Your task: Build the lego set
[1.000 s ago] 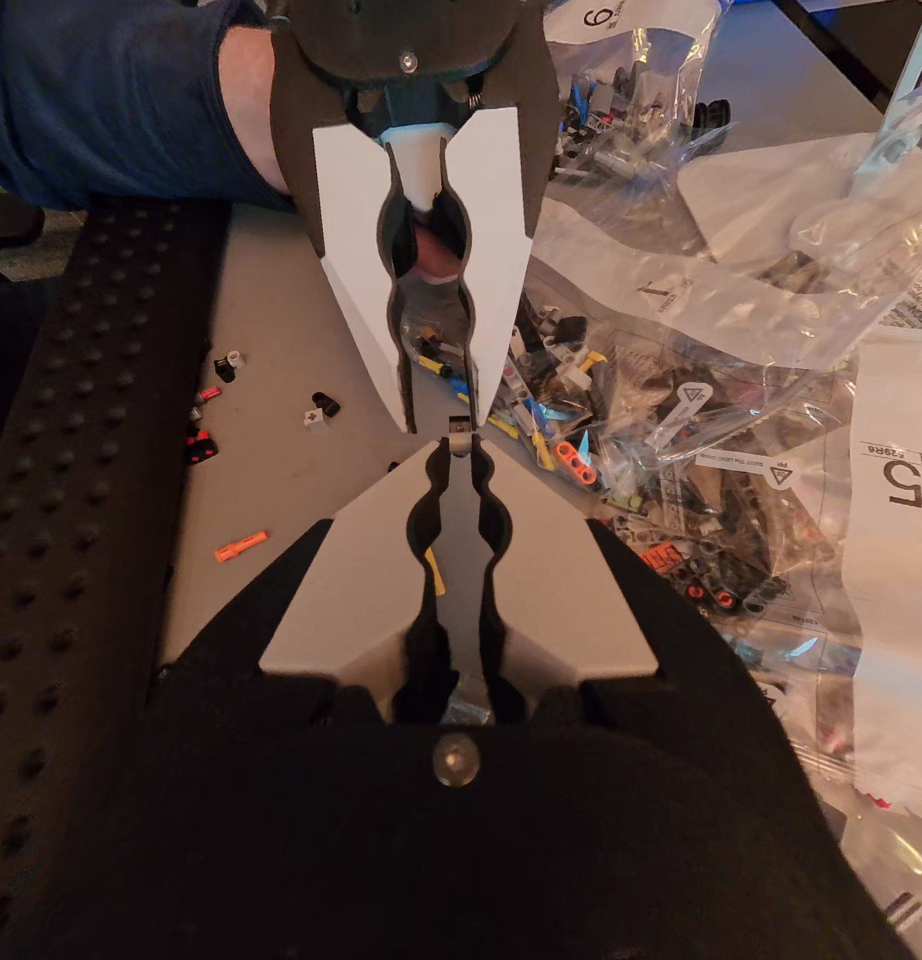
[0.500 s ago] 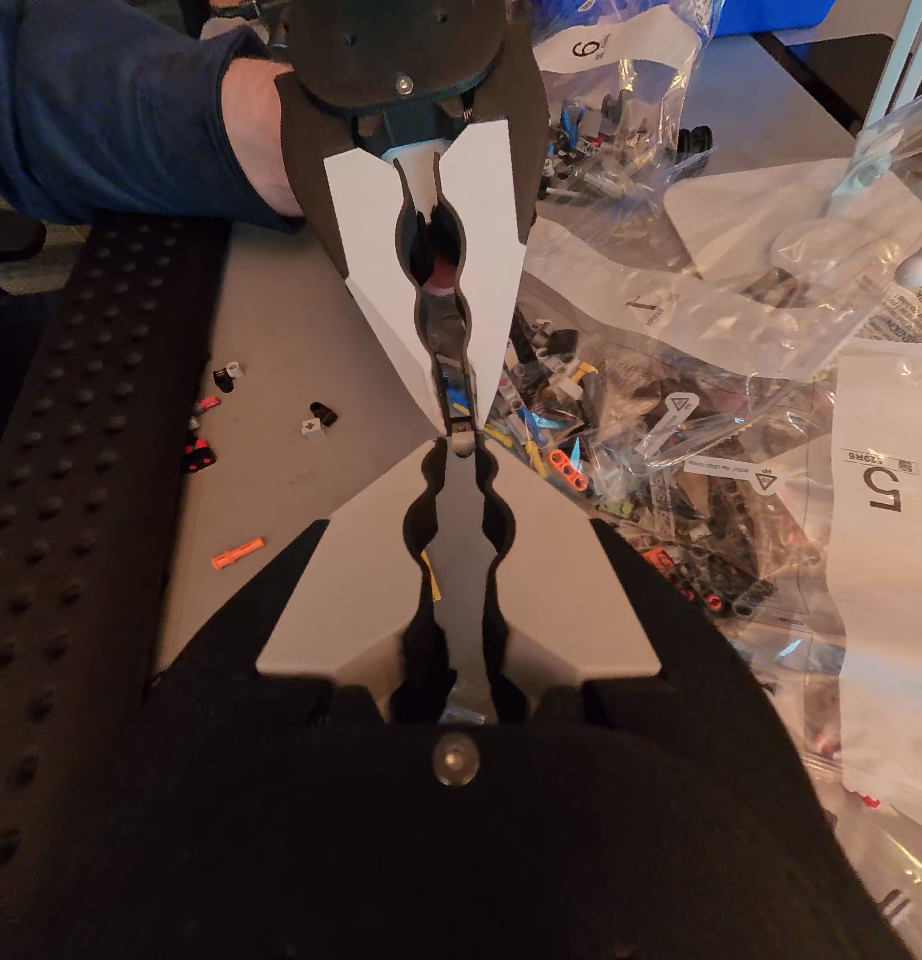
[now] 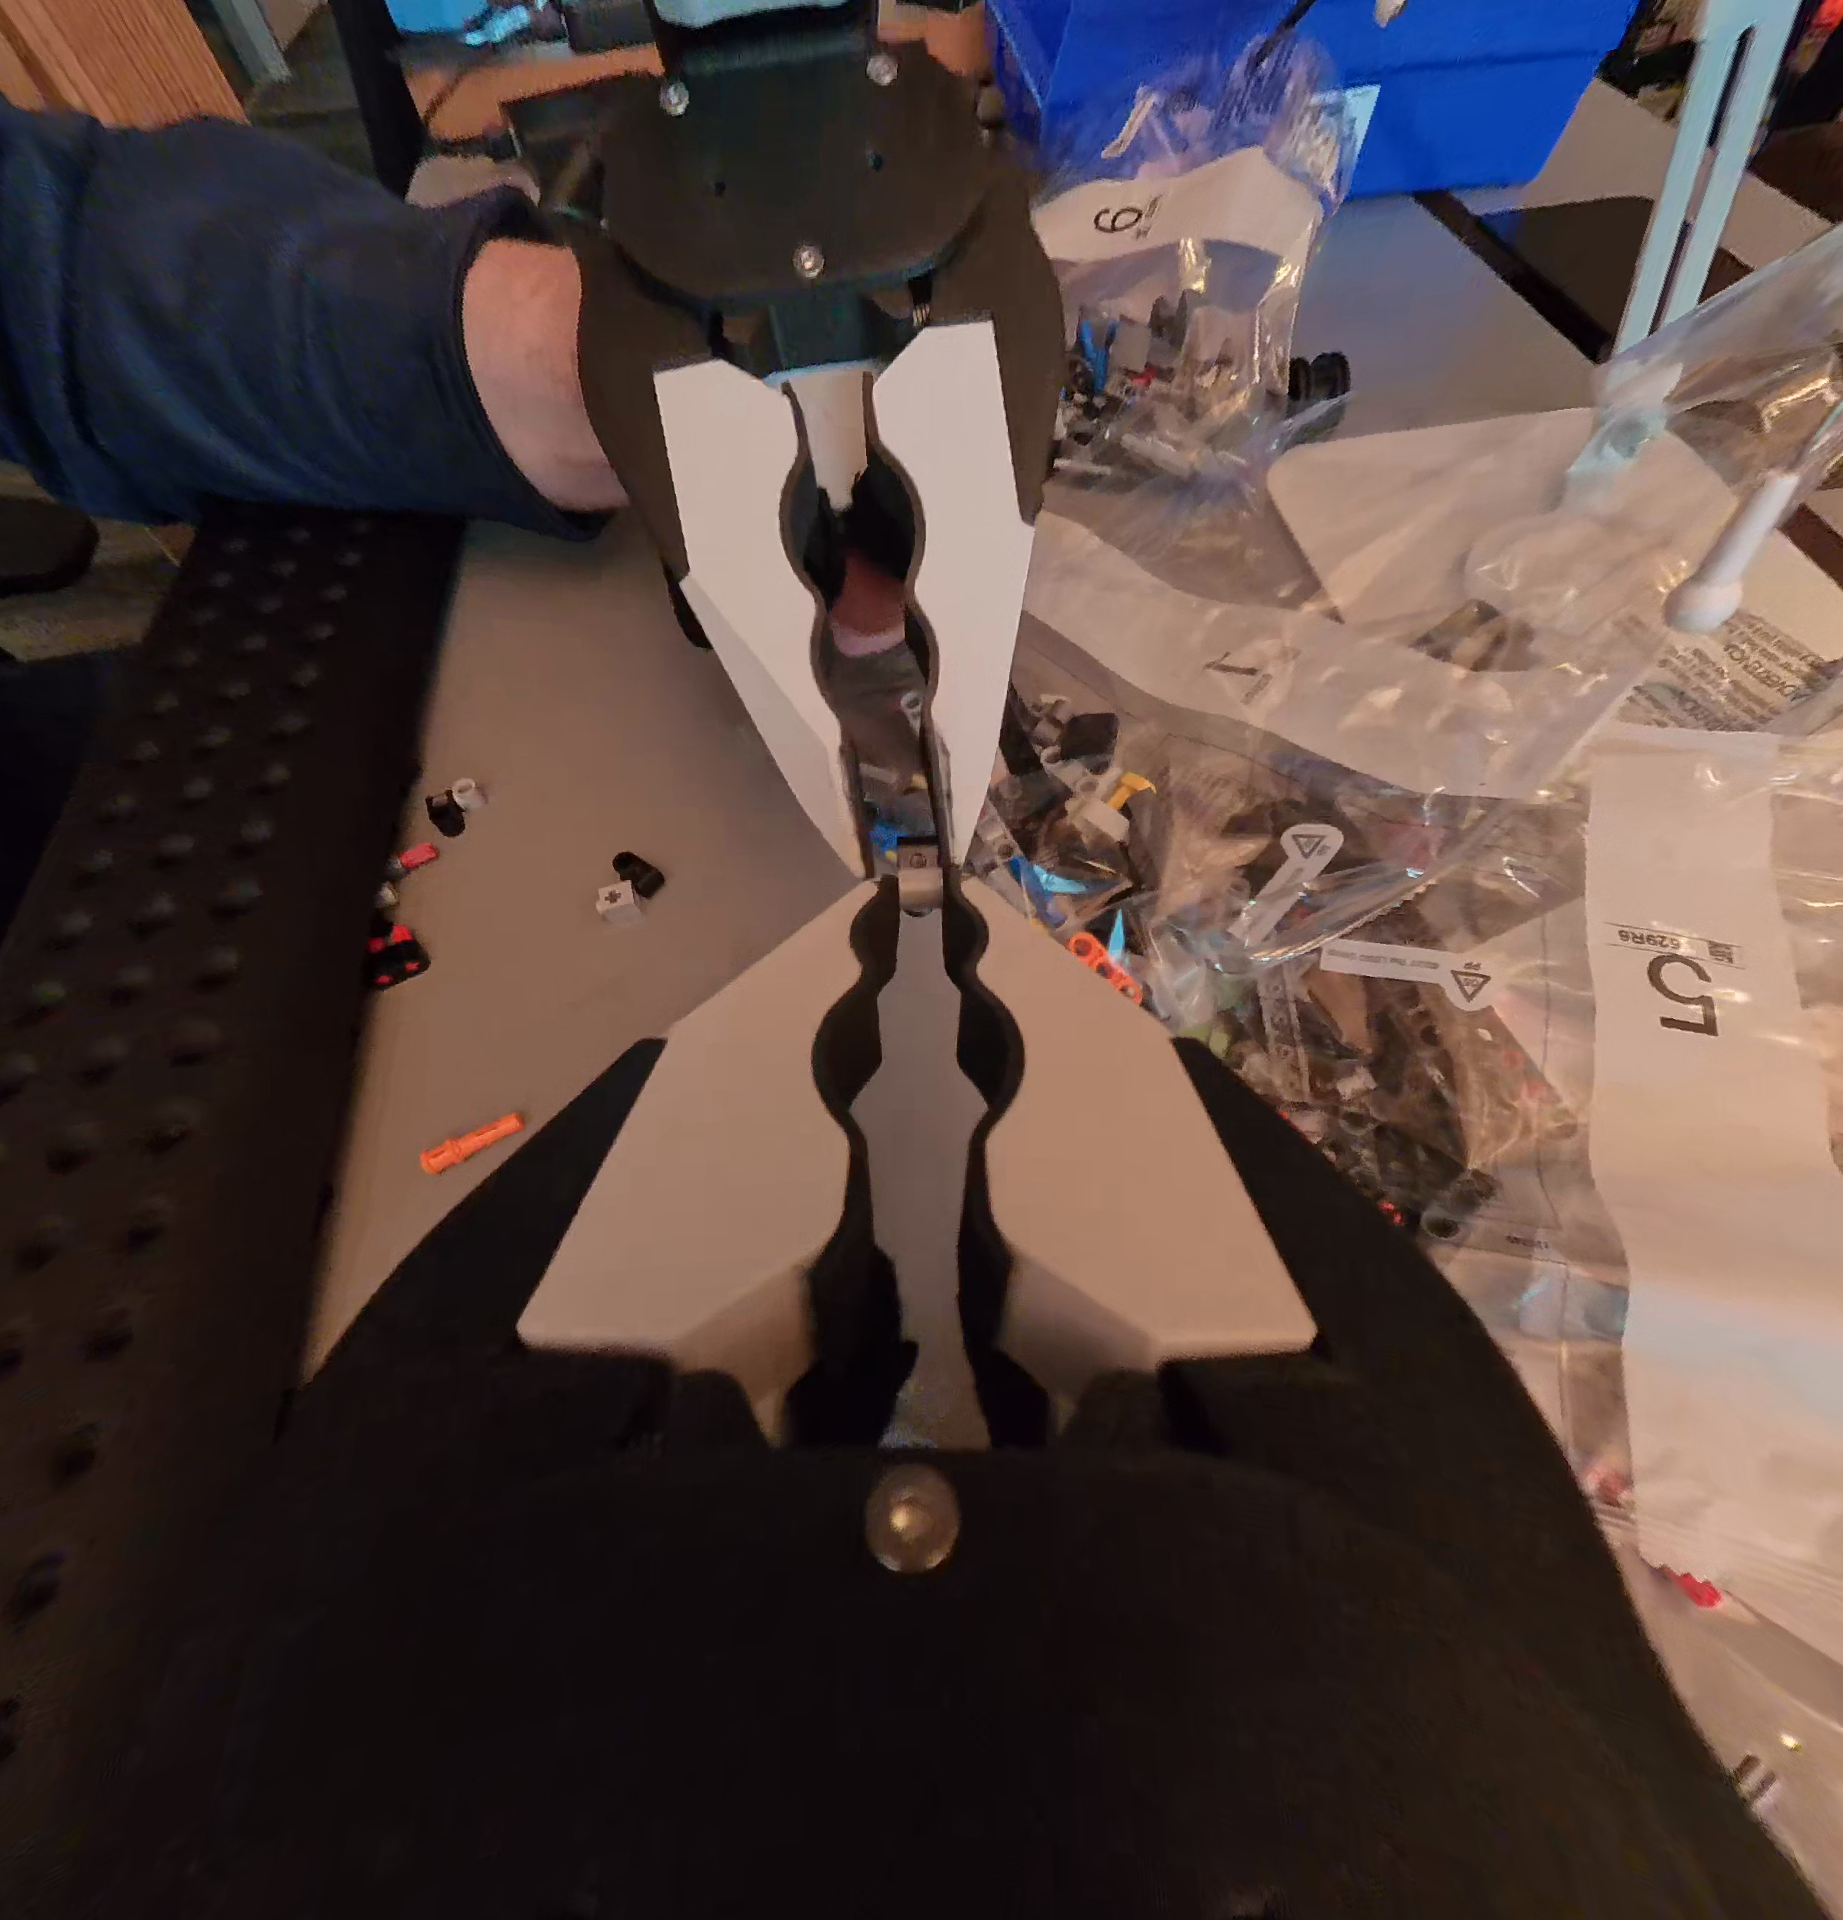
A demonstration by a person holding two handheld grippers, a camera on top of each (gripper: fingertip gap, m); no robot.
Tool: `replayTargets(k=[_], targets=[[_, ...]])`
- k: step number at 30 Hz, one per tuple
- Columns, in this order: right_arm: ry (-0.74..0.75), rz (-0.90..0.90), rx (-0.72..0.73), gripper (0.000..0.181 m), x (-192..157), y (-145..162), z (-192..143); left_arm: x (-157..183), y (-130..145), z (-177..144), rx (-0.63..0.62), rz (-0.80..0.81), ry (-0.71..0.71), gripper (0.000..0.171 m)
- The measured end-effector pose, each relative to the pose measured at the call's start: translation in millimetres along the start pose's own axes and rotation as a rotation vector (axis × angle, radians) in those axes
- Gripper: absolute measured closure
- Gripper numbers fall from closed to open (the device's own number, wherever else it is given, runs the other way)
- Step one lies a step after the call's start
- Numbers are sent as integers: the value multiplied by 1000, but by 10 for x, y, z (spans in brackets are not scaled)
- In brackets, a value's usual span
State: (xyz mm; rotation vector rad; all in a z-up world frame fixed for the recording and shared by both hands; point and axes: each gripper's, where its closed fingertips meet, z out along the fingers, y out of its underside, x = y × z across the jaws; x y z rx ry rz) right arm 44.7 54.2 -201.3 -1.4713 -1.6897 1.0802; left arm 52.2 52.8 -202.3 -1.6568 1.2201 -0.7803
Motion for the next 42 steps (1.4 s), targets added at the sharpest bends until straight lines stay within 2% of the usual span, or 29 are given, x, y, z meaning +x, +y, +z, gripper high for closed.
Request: replayTargets(k=[5,17,27,42], targets=[[-21,30,95,176,-3,-140,-79,-8,41,29,-13,-24,3,157],[-56,36,114,176,-51,-156,-63,44,-84,37,68,-36,33,164],[-46,30,85,174,-42,-108,-33,24,-17,55,16,4,4,166],[-22,-18,83,175,-50,-137,-46,37,-16,40,7,5,15,166]])
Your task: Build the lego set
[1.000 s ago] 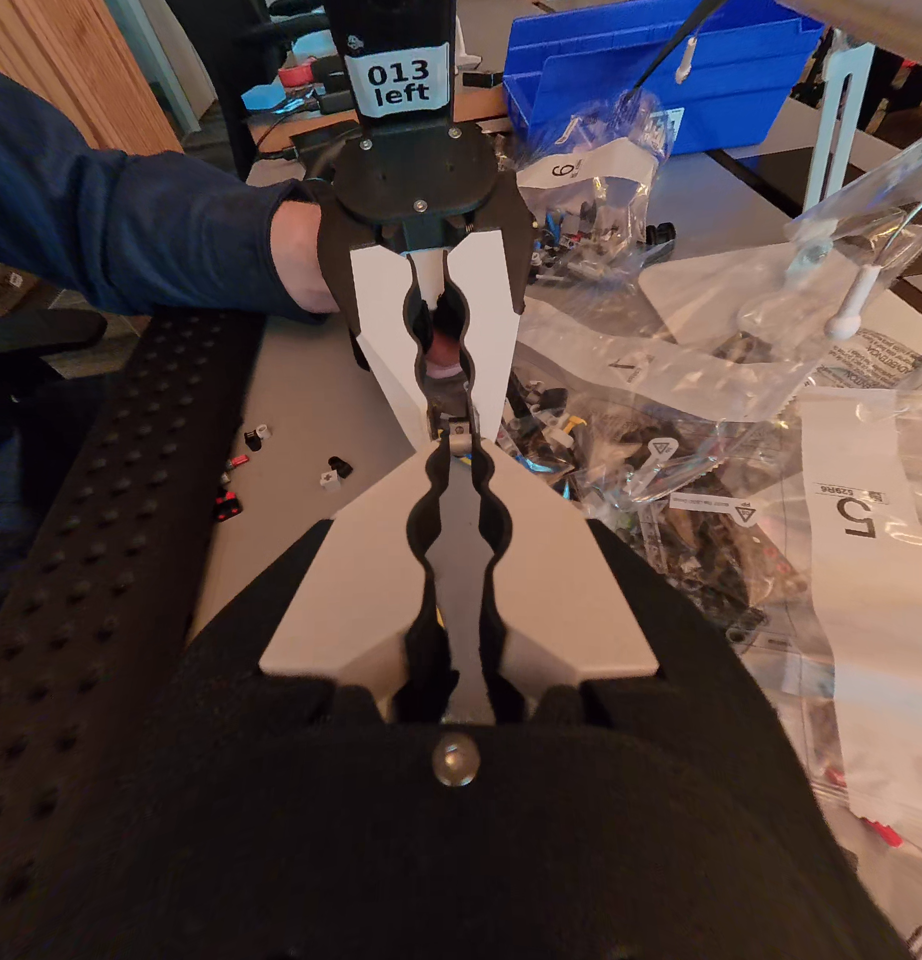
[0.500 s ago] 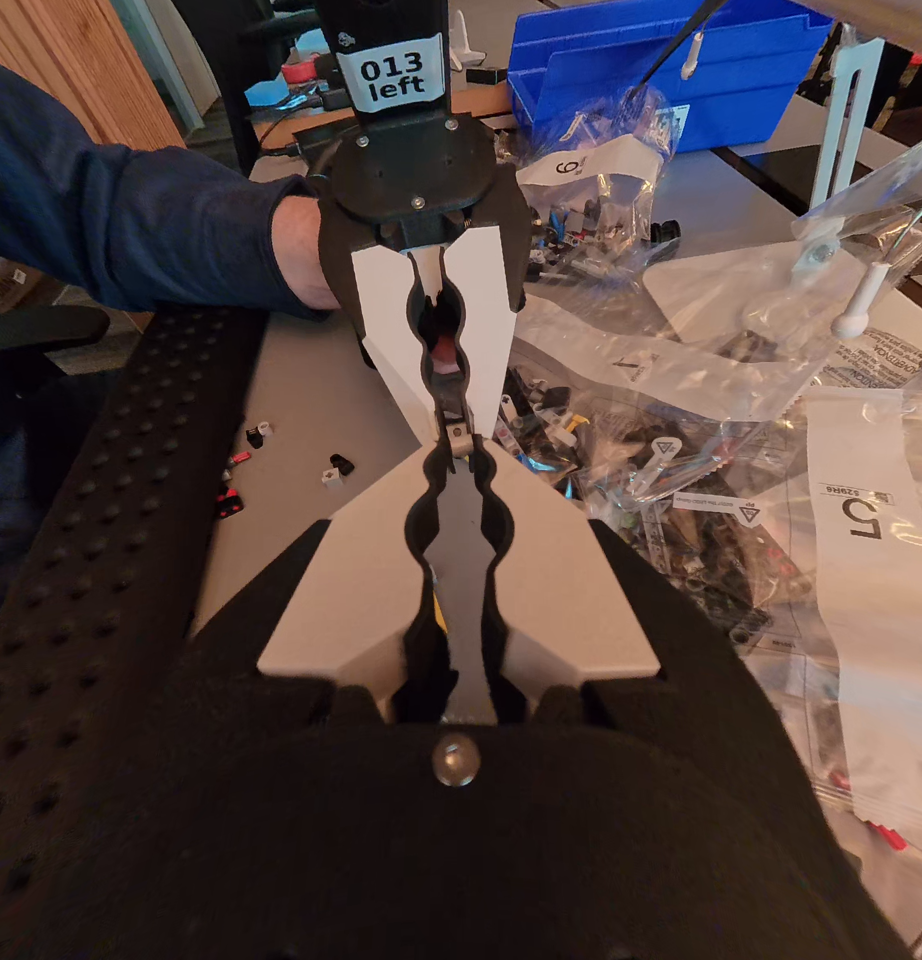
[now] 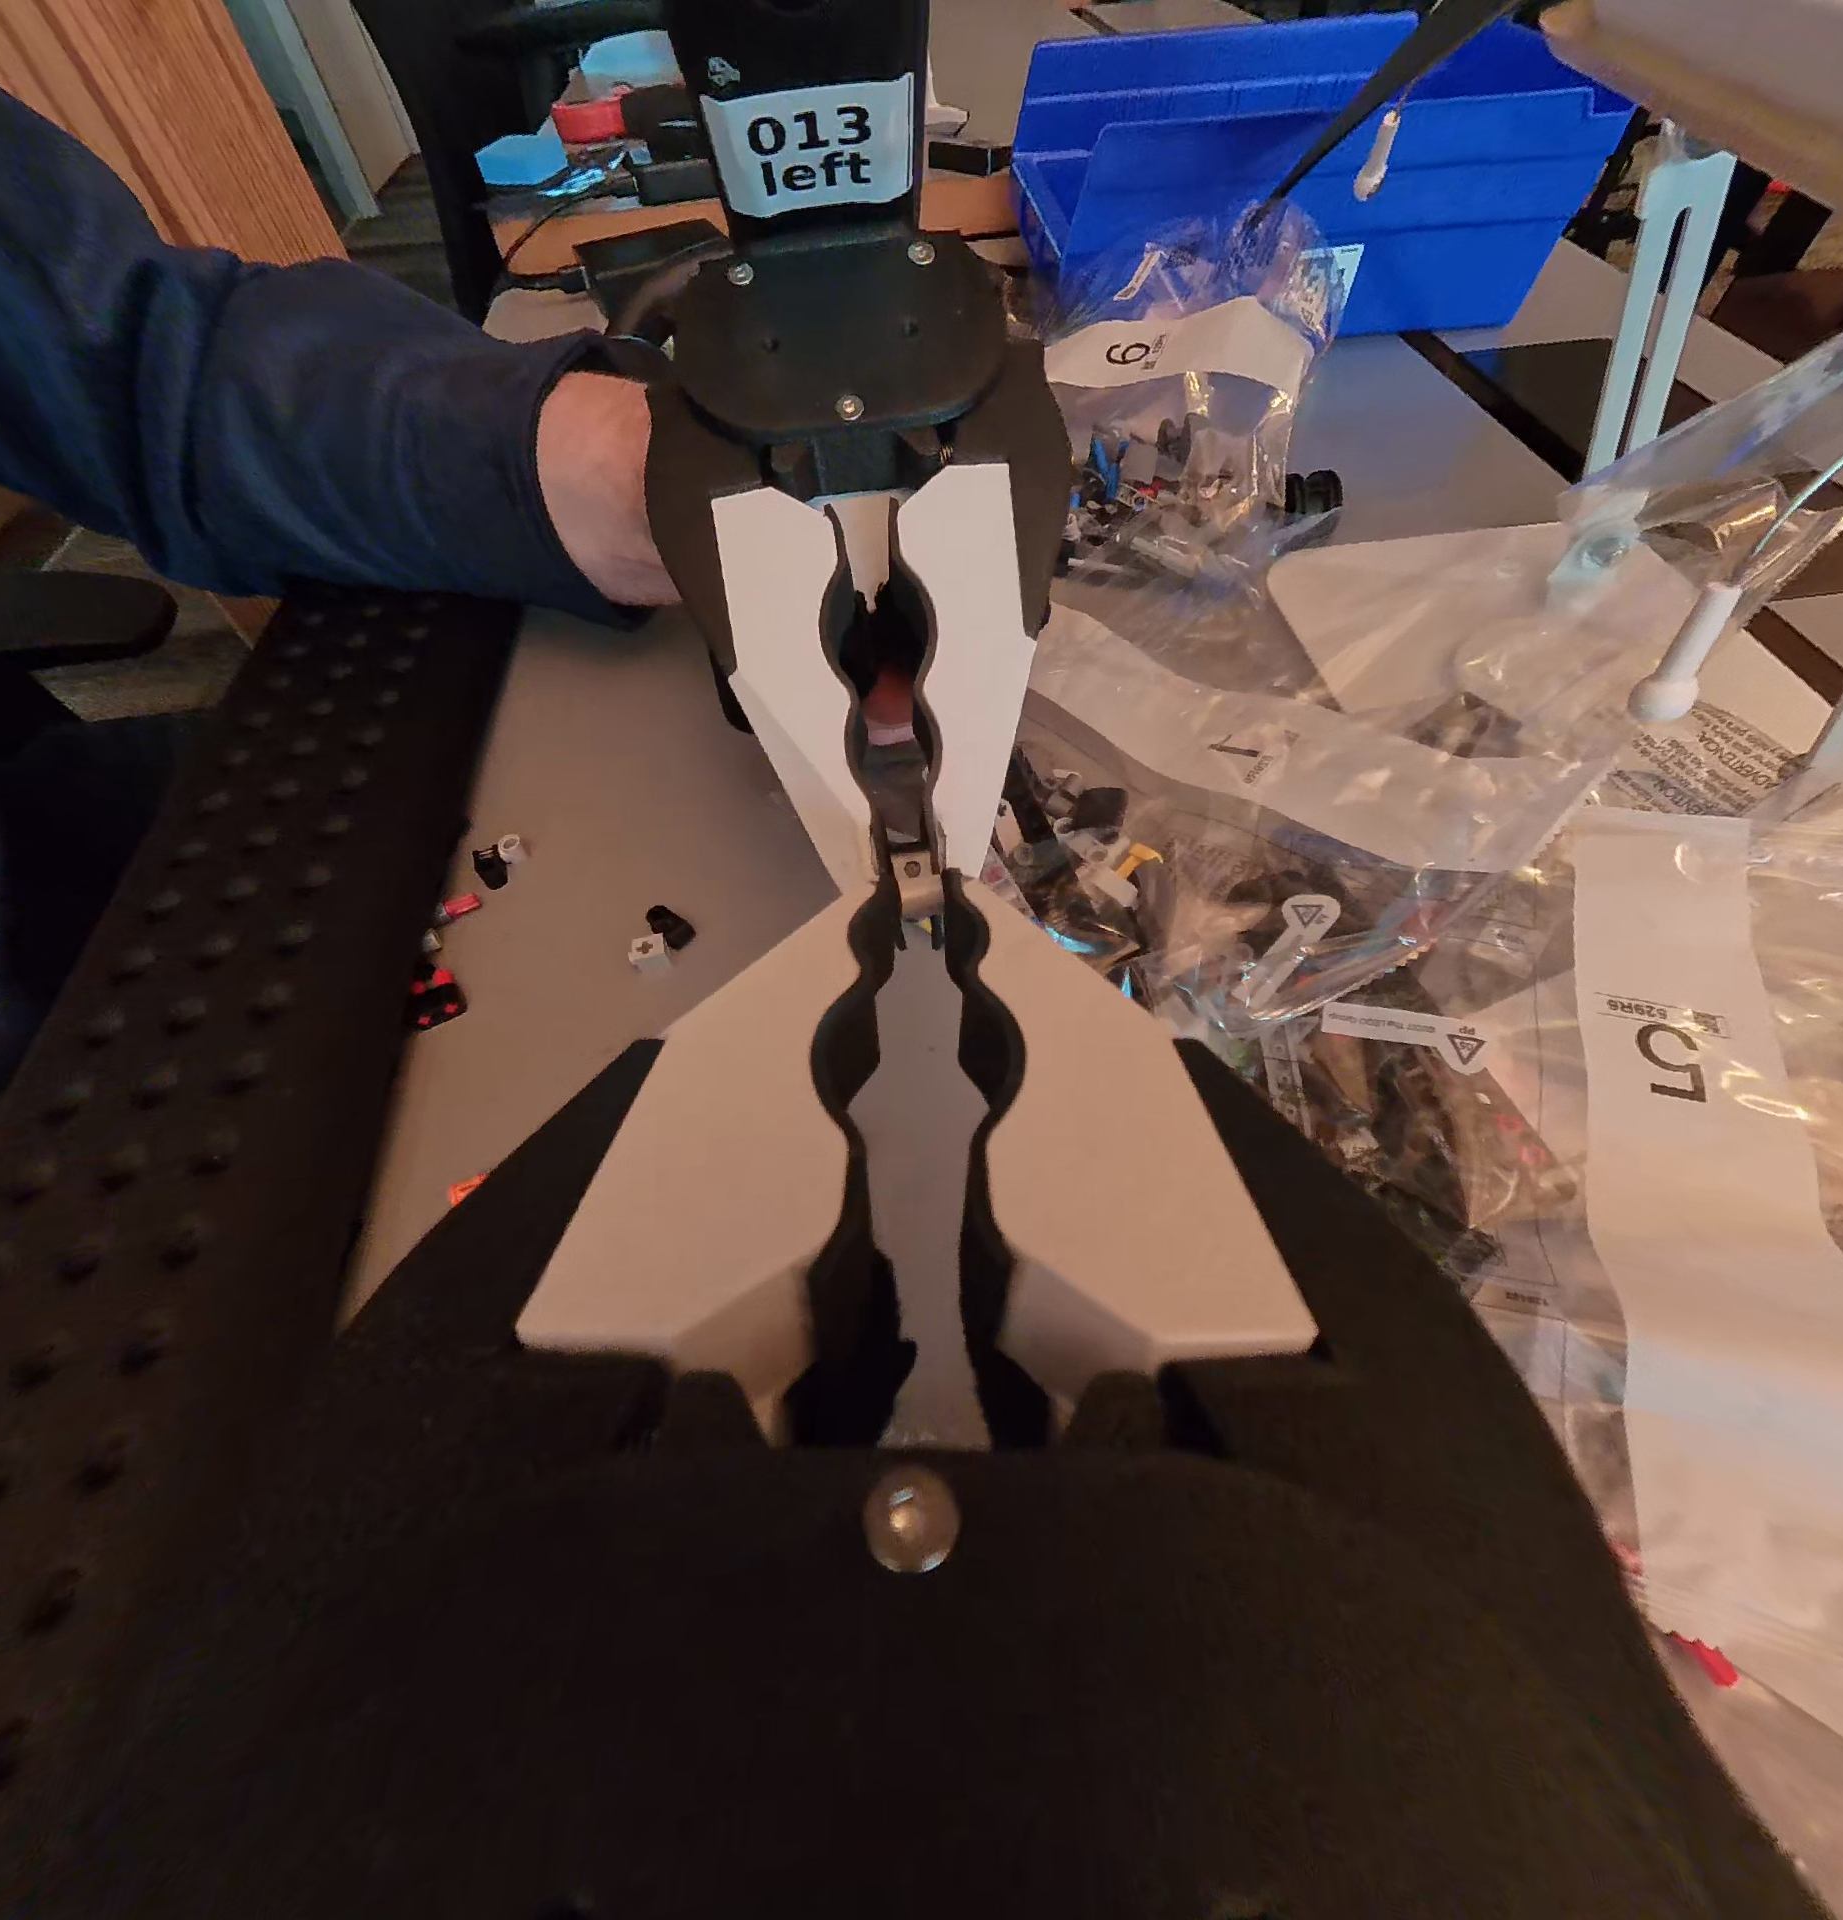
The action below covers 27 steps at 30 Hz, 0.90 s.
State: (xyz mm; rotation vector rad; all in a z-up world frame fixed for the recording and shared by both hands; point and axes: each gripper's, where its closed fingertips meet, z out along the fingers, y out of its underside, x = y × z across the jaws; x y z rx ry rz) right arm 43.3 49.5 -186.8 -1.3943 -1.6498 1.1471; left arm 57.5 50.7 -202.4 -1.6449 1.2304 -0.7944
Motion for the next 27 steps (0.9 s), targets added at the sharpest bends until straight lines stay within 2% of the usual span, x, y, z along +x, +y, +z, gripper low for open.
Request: replayTargets(k=[12,15,18,27], targets=[[-5,25,5,176,17,4,-3,-25,18,7,-39,32,-33,166],[14,7,-19,176,29,38,18,-51,81,20,-87,51,-55,166],[24,-31,-28,177,-10,13,54,-72,150,-9,-176,140,-100,166],[3,-68,-34,177,-74,8,60,-24,148,-69,-226,206,-97,166]])
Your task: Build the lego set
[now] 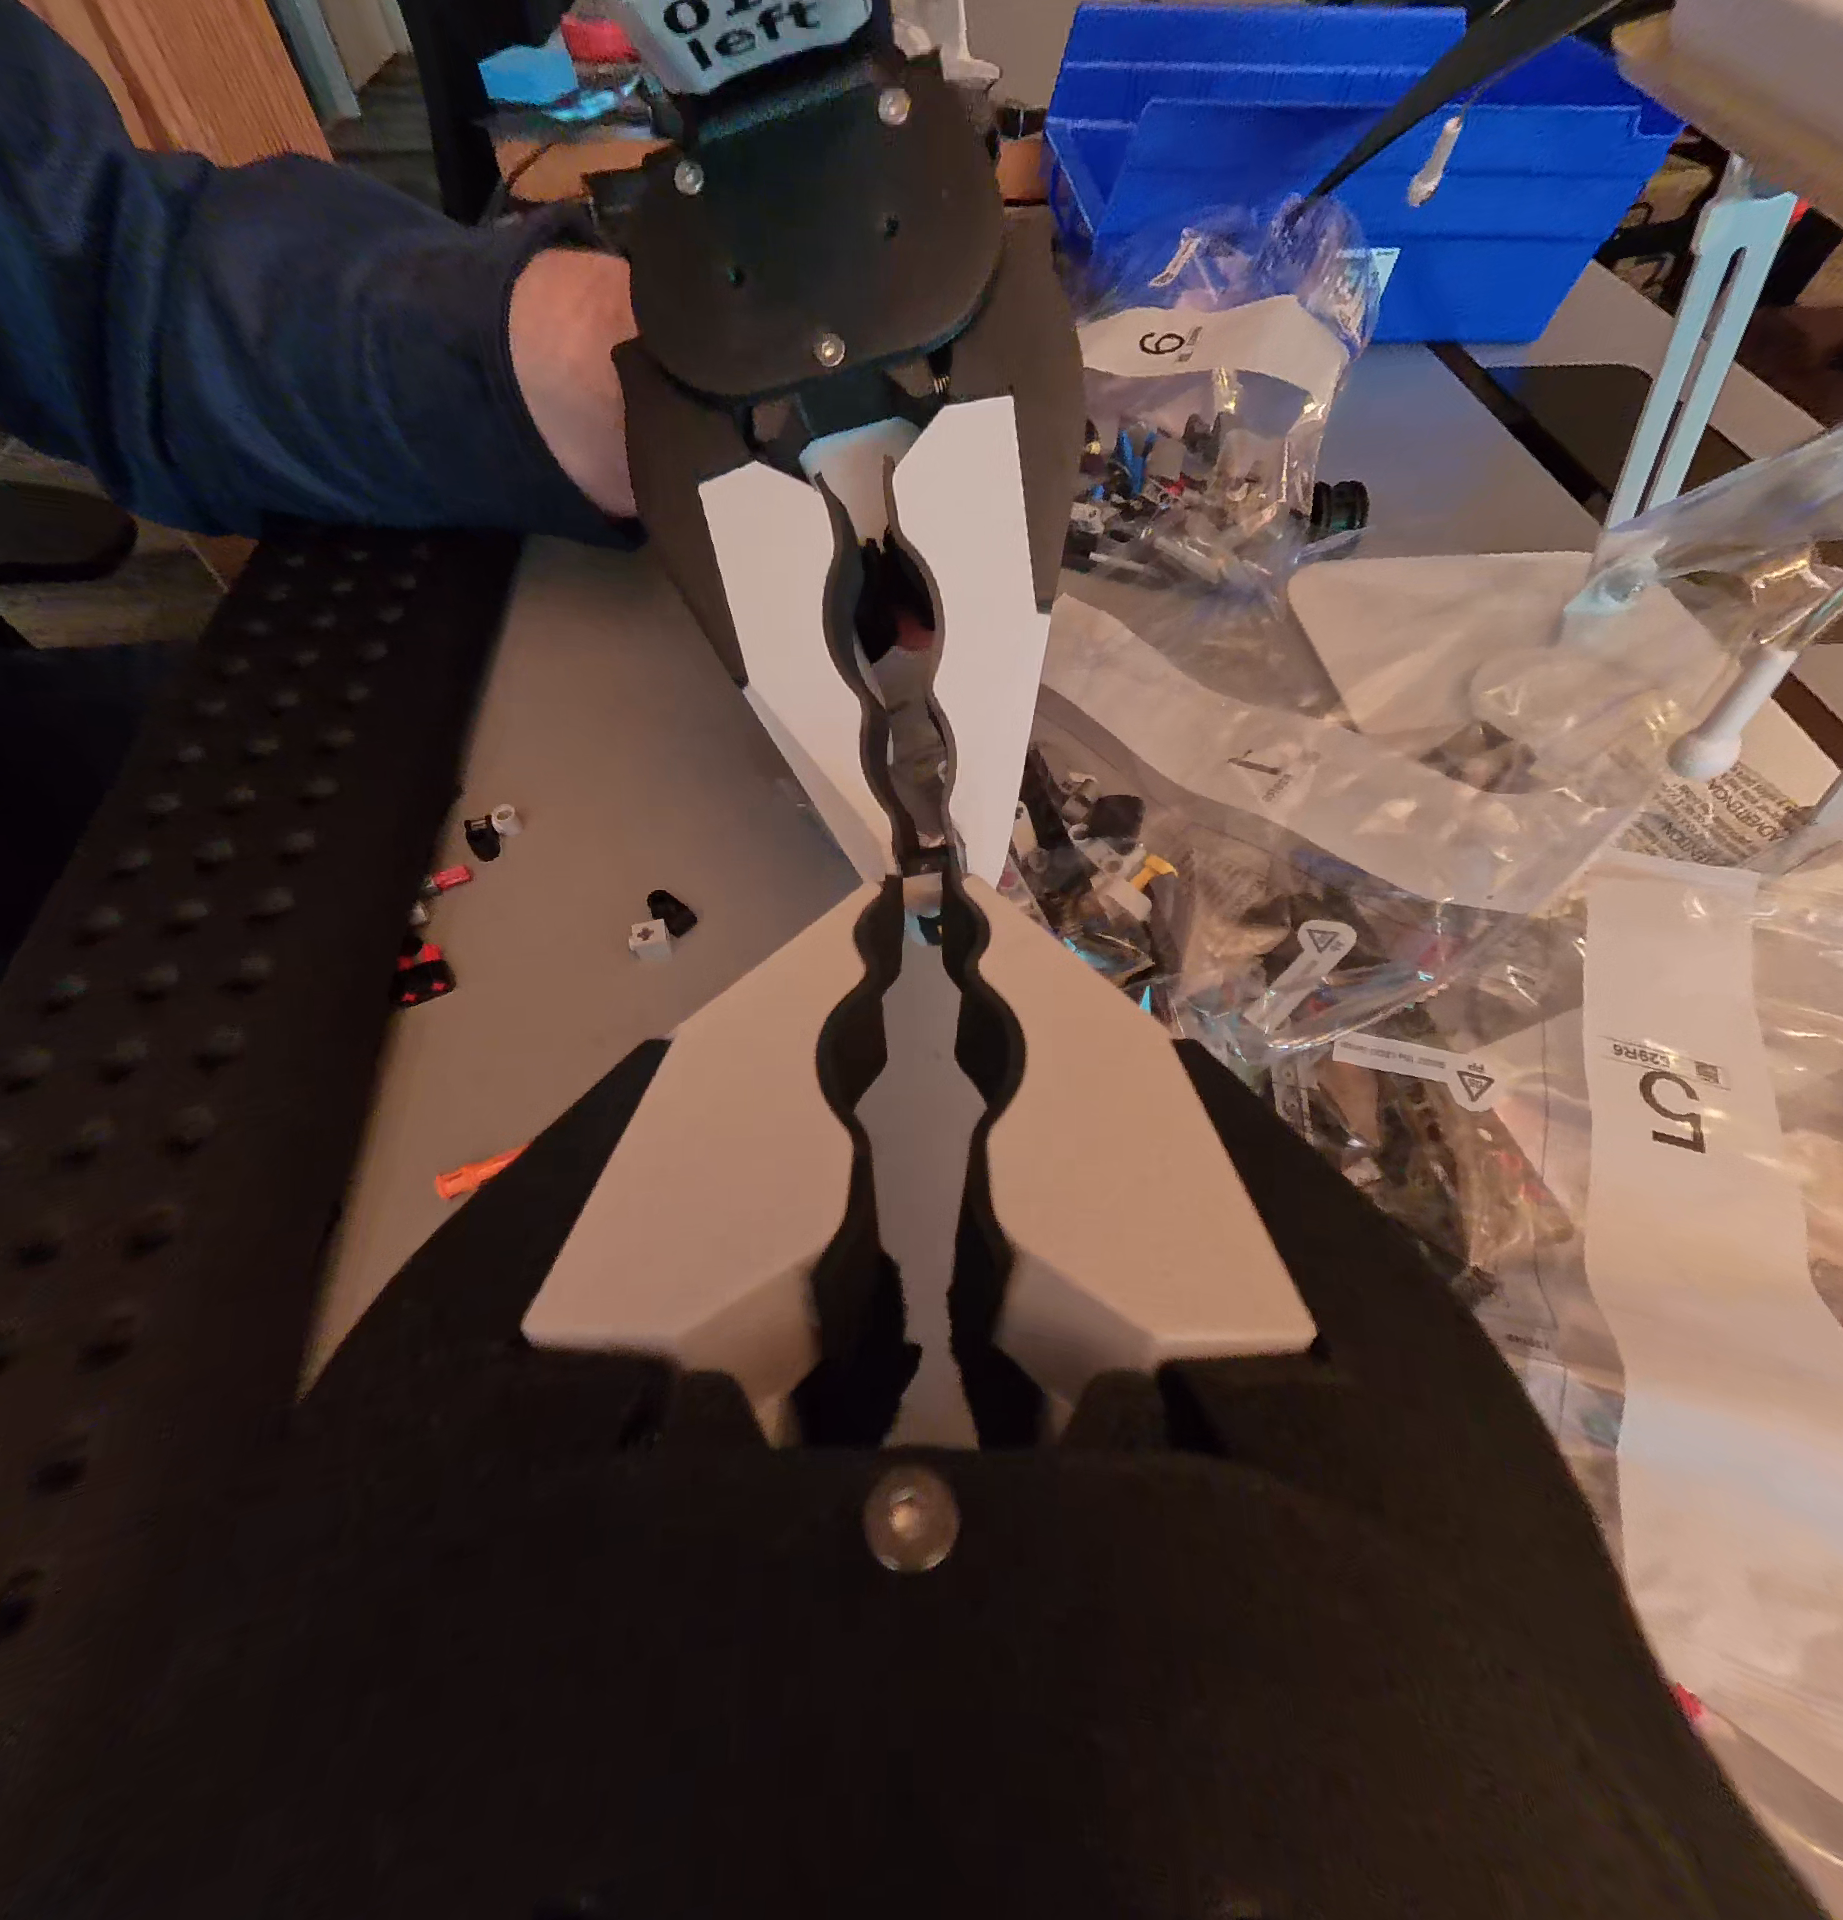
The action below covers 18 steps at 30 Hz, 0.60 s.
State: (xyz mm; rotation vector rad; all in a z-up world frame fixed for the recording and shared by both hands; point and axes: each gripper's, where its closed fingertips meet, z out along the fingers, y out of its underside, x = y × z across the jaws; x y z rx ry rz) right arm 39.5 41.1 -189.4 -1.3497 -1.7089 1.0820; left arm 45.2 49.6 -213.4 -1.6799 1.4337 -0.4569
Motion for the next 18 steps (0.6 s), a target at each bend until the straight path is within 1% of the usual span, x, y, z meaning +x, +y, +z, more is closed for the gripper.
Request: replayTargets(k=[2,5,7,9,12,14,18], targets=[[0,-7,-3,177,-13,-5,-6,18,-12,-5,18,-13,18,166],[-15,-5,8,177,-34,-22,-21,30,-31,-26,6,29,8,166],[-24,-1,9,177,-45,-25,-27,46,-49,-33,28,14,25,166],[-27,-7,-3,177,-60,-15,-14,60,-24,-35,14,29,33,166],[-44,-7,8,177,-95,-43,-38,90,-73,-63,40,33,49,167],[-60,-11,-2,177,-123,-23,-37,124,-60,-56,28,55,60,167],[-71,-13,17,177,-144,-63,-63,131,-112,-95,40,74,56,167]])
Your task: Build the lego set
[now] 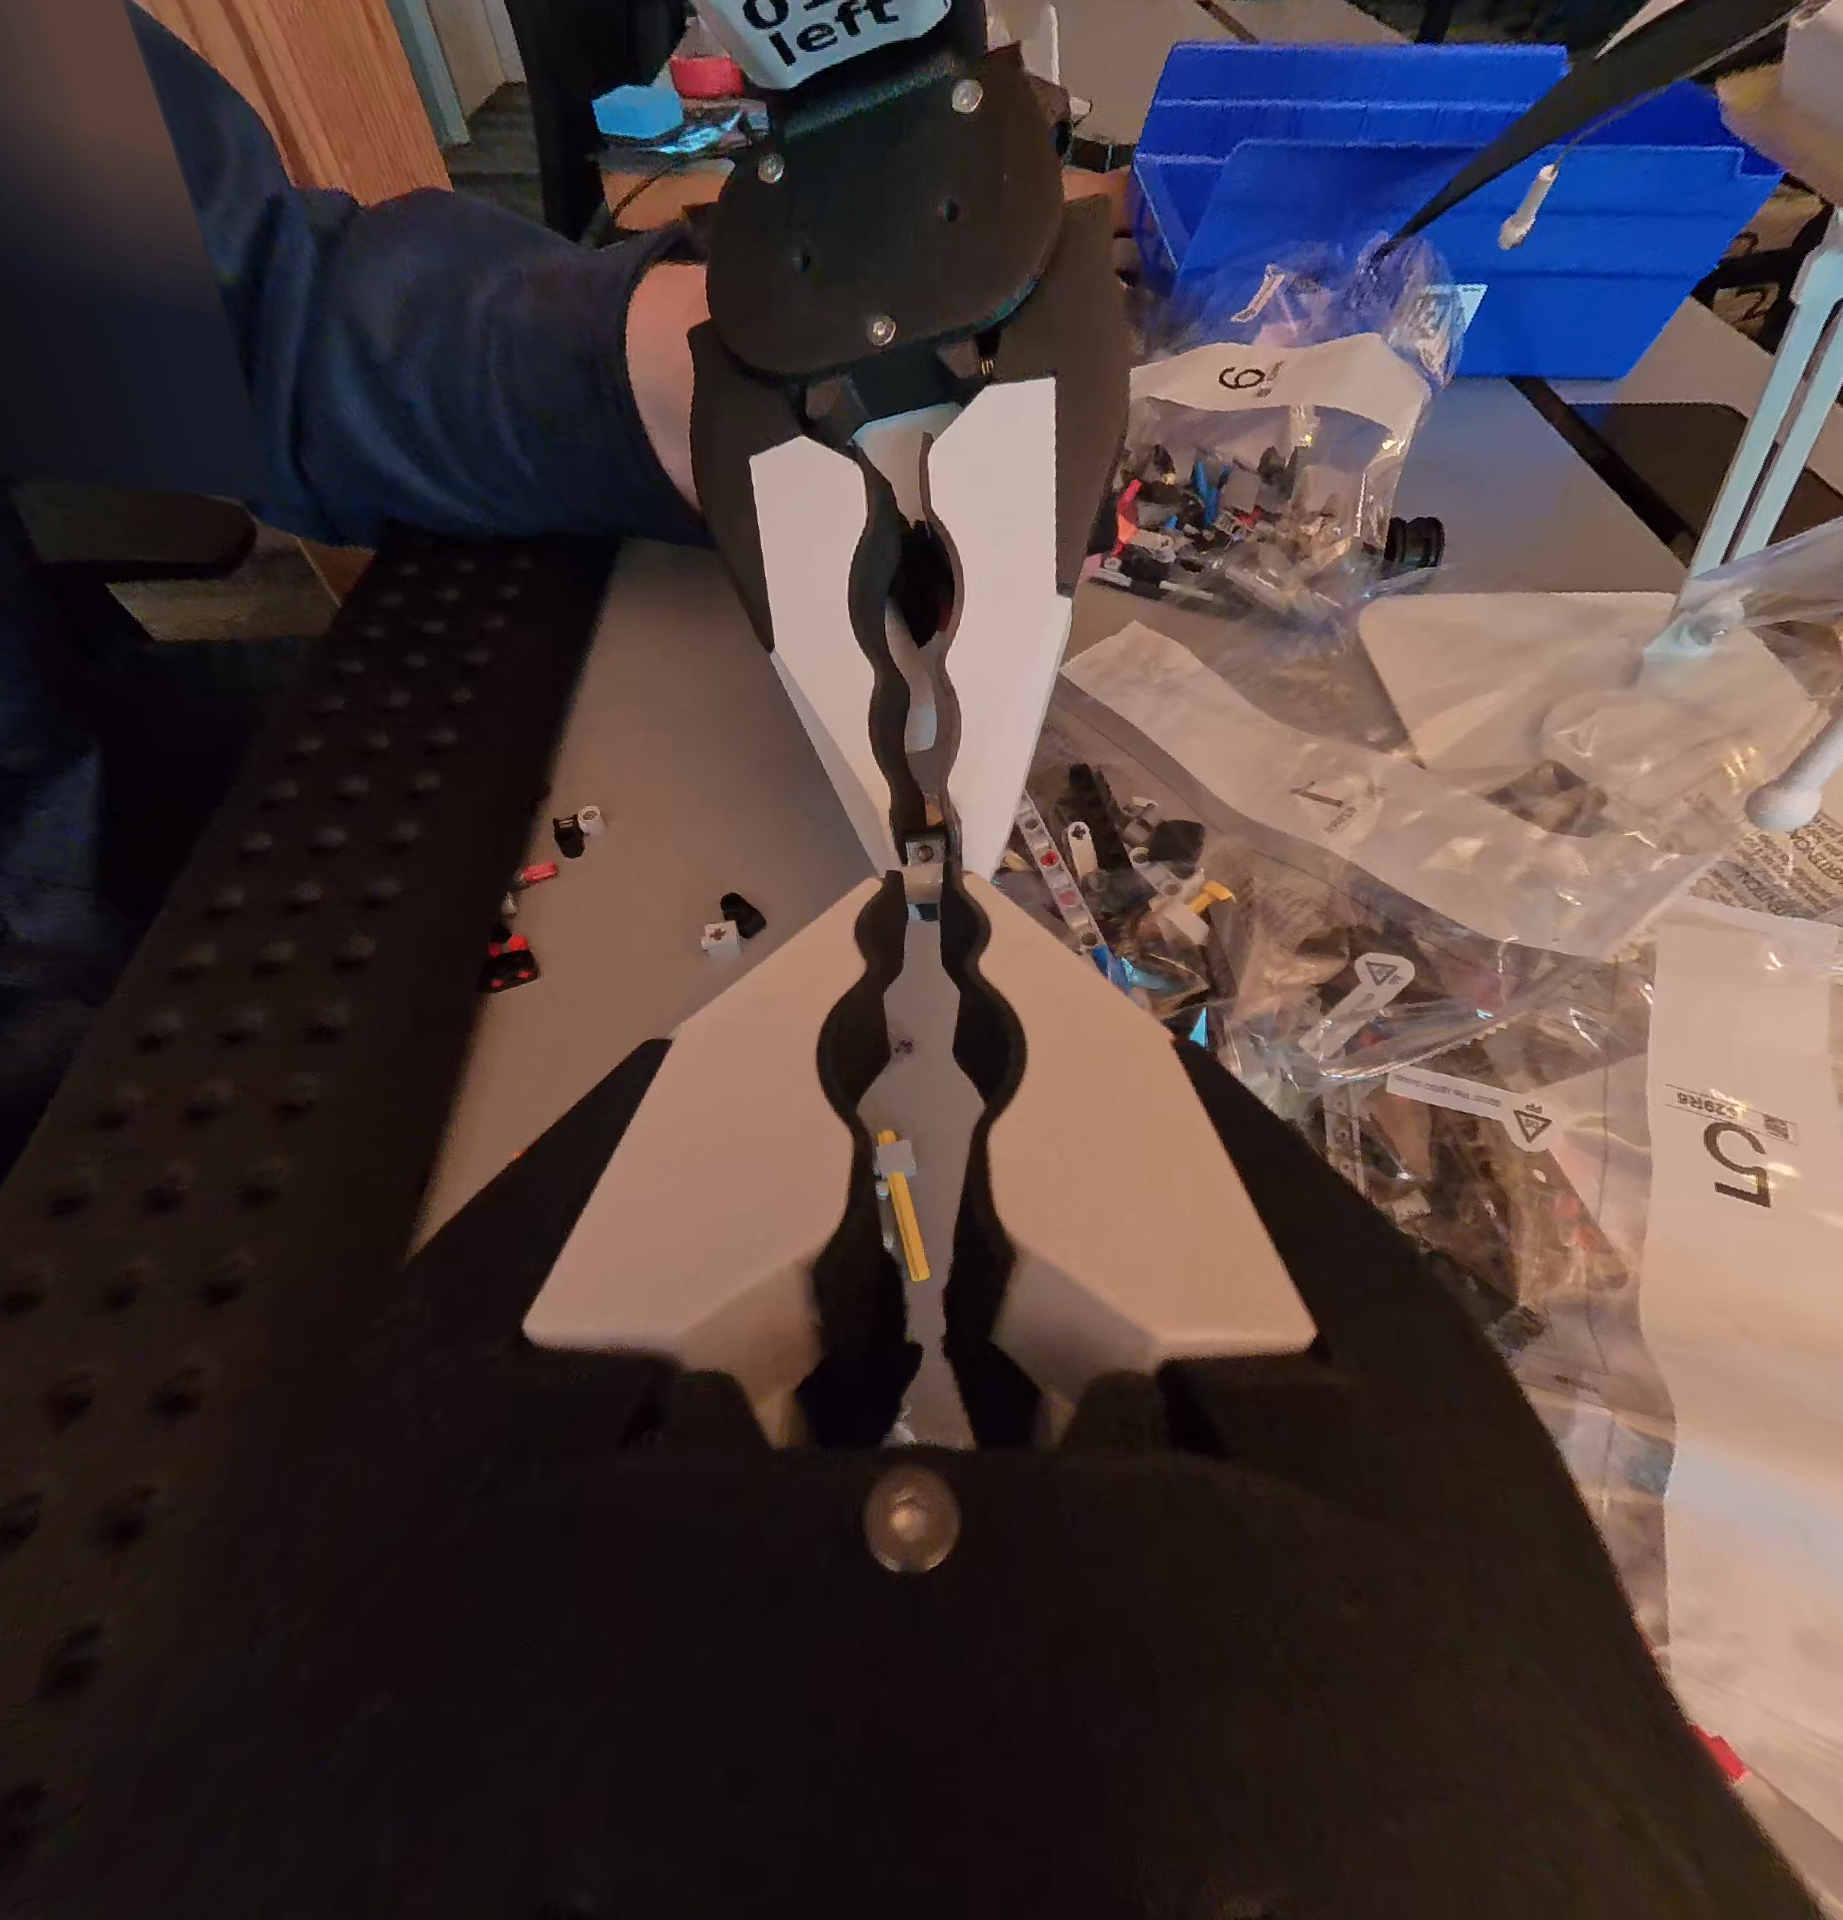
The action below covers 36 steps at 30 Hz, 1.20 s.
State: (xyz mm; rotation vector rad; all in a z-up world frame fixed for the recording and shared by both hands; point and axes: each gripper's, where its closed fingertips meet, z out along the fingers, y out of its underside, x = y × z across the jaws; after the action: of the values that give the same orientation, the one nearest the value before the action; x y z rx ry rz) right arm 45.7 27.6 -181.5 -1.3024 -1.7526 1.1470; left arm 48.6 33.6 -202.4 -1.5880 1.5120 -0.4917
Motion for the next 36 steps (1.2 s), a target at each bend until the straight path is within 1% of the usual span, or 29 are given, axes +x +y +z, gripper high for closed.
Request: replayTargets(k=[3,4,5,6,7,8,9,10,11,12,13,14,16,18,20,22,24,27,30,32,36], targets=[[3,-4,-5,177,-6,1,-5,14,13,-16,18,-4,16,167],[10,12,26,176,21,-30,-101,-32,158,-39,-70,22,-15,171],[37,44,123,177,94,-141,-326,-146,373,-126,-149,42,-75,171],[68,76,220,178,169,-249,-549,-207,320,-246,-43,-60,-71,171],[87,66,210,178,186,-238,-584,-277,76,-371,102,-127,-72,171],[85,38,136,177,155,-160,-453,-279,-36,-384,80,-73,-82,171],[67,19,72,177,115,-84,-292,-228,-73,-316,33,-20,-70,171],[52,15,12,177,98,14,-175,-154,-45,-221,13,-15,-37,171],[44,18,-33,177,102,110,-121,-101,85,-134,-29,-25,-18,171],[33,24,-31,177,95,137,-105,-65,186,-86,-51,-38,-9,171],[17,25,13,177,67,77,-107,-38,159,-77,-21,-48,-4,171],[9,23,44,177,53,18,-107,-17,62,-86,22,-55,5,171],[10,27,23,176,63,46,-57,-56,-57,-89,59,-62,-16,169],[-16,72,23,177,61,83,-19,-46,-27,-28,59,-72,-15,162],[-38,136,43,176,86,78,-16,-62,8,40,30,-4,-61,159],[-44,173,75,176,112,35,-36,-52,-73,70,50,24,-79,149],[-45,228,107,176,157,10,-62,-128,-81,77,46,58,-149,149],[-62,304,150,176,209,-12,-96,-192,-106,90,54,78,-207,146],[-74,364,174,176,243,-18,-120,-260,-119,98,38,119,-276,149],[-74,399,178,176,268,-7,-119,-307,-133,90,33,147,-327,154],[-77,477,201,176,330,13,-115,-379,-154,95,-2,221,-421,154]])
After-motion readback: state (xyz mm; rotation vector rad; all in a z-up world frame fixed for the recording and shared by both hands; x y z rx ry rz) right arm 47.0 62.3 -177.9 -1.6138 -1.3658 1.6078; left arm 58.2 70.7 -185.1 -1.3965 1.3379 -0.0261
